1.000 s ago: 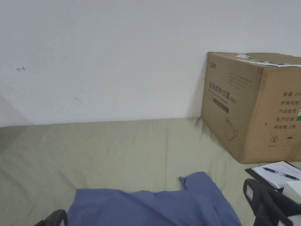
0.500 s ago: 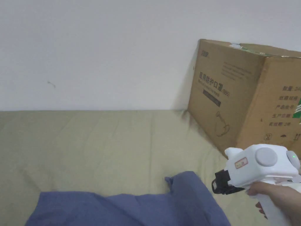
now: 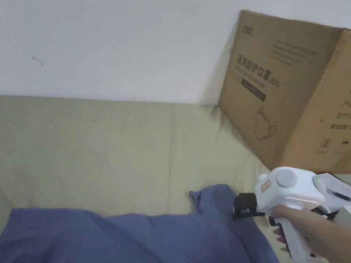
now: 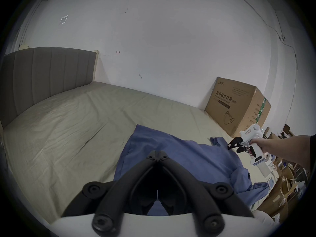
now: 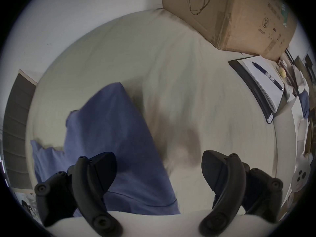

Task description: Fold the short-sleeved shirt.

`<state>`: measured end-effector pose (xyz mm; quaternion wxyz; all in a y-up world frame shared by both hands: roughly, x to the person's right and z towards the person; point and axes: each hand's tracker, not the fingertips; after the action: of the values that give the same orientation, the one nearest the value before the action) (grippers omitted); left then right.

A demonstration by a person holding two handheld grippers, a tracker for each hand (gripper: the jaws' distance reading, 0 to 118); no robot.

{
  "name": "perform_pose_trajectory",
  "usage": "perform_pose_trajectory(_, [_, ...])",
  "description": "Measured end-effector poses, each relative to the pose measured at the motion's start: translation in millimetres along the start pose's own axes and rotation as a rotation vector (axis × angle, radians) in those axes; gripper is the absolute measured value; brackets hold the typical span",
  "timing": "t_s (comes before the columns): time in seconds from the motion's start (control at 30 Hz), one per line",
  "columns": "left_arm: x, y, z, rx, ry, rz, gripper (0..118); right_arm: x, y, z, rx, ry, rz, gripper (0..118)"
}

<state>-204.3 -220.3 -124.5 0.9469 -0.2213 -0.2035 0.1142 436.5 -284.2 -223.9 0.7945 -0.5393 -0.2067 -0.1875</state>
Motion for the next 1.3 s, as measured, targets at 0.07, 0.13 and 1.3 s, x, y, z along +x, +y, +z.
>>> perform_pose_trajectory(0.07, [-2.0,-1.9,-3.2,-0.013,0.01,0.011,0,-4.0,-3.6,-4.7,-0.028,-0.002,0.022,95])
perform_pose_trajectory(0.13, [-2.6,-3.9,-3.1,-0.022,-0.002,0.036,0,-11.8,-9.5,-5.4,-0.043,-0.022,0.07,94])
perform_pose_trajectory(1.3, [-48.6,91.9,-379.2,-0.744,0.13,-0.361,113,-18.3,-31.7,39.9,0.034,0.16,0.223,0])
